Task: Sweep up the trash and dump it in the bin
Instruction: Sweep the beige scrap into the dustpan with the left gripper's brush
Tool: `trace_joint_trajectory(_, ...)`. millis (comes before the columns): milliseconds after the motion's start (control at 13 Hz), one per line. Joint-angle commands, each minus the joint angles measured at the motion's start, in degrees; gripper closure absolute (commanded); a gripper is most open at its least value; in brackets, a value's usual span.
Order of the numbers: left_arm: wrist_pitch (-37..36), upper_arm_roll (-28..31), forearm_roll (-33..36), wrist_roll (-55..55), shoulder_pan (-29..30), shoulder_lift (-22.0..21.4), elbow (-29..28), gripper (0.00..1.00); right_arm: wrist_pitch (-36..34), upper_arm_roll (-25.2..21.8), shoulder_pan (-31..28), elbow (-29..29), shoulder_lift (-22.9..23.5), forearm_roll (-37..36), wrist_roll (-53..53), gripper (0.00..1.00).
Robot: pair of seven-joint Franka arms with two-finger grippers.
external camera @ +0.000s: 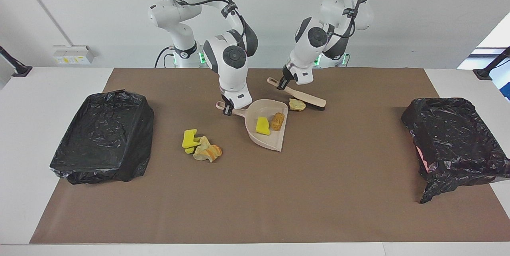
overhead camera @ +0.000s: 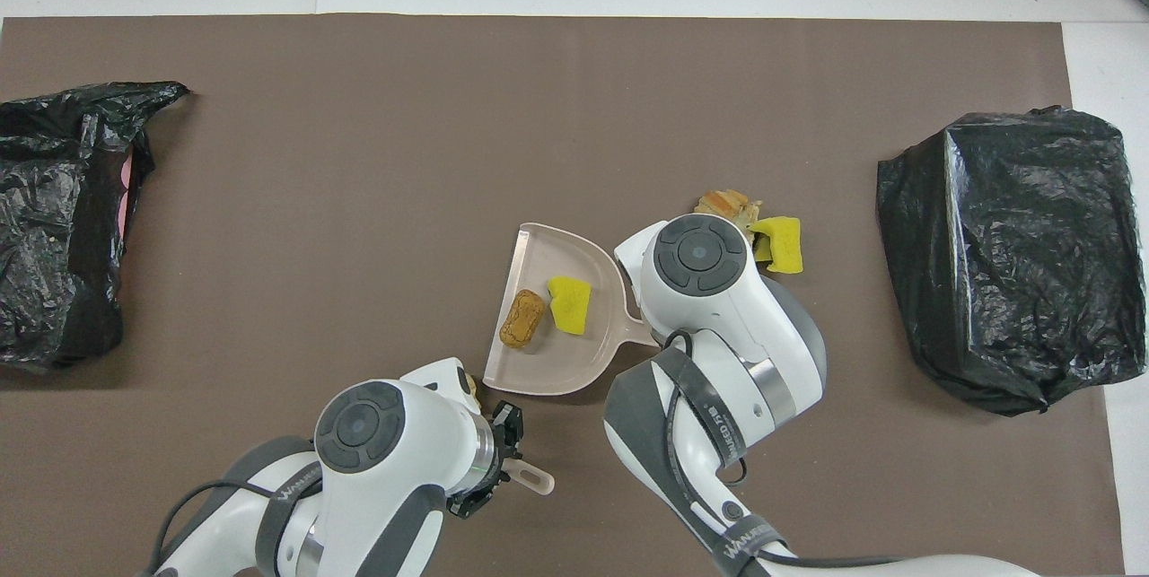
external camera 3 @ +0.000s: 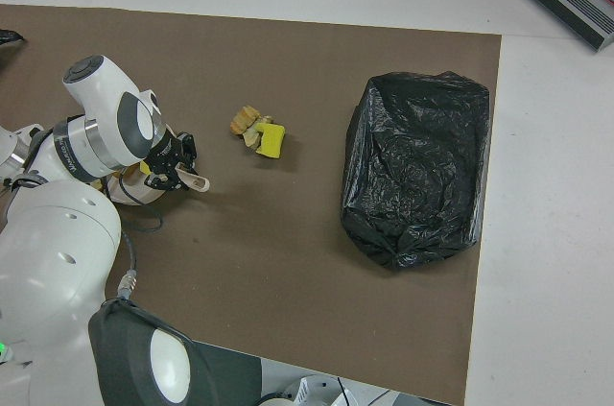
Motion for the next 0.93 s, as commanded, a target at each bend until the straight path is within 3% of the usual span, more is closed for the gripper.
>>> trace_joint_trajectory(0, 2.5, -0.6, -0.9, 10.5, 1.0, 4.0, 4.4, 1.00, 1.4, 0.3, -0.8, -1.3, -0.8, -0.6, -0.9, 1.00)
trace_joint_trajectory(386, 2.0, -0.7, -0.7, 36.5, -2.4, 4.2, 5.9, 1.00, 1.4, 0.3, -0.9, -1.3, -0.8, -0.6, -0.9, 1.00)
trace_joint_trajectory(849, -11.5, -0.4, 0.4, 49.9, -1.9, 3.5, 9.0, 1.00, 1.4, 0.3, -0.9, -1.3, -0.8, -0.6, -0.9, 1.00)
